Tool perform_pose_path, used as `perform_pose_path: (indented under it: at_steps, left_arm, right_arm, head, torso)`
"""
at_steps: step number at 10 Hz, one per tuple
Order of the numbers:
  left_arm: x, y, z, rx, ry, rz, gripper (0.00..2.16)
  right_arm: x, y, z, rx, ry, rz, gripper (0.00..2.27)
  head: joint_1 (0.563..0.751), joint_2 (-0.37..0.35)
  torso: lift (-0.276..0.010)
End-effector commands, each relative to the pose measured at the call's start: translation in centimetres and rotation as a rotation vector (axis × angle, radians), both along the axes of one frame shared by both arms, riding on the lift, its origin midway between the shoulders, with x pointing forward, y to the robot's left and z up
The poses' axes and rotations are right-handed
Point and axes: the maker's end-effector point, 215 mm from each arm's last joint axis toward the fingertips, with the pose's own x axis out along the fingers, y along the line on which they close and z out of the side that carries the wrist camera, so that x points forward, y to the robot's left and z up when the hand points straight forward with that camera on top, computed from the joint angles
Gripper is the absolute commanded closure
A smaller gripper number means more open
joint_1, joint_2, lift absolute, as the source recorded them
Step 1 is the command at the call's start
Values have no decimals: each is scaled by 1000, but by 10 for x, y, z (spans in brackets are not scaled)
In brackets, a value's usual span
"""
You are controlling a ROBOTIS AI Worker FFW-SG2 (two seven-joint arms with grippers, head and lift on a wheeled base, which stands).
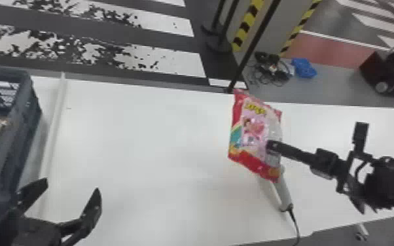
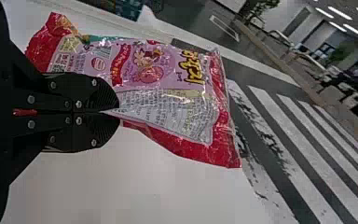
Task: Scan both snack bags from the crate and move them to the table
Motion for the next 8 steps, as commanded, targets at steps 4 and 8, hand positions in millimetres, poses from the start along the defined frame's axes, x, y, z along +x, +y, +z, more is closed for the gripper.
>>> perform_pose_path:
  at_steps: [4,8]
  left_arm:
    - [-10,-7,-4,40,10,-12,76]
    - [-10,-10,0,30,3,-15,76]
  right_arm:
    - [8,-281,63,-137,-210,-625,2243]
    - [-2,-332,6,-551,-217,-757,2243]
  head:
    - [695,-350]
    - [695,-350]
  torso:
    - [-87]
    - [-87]
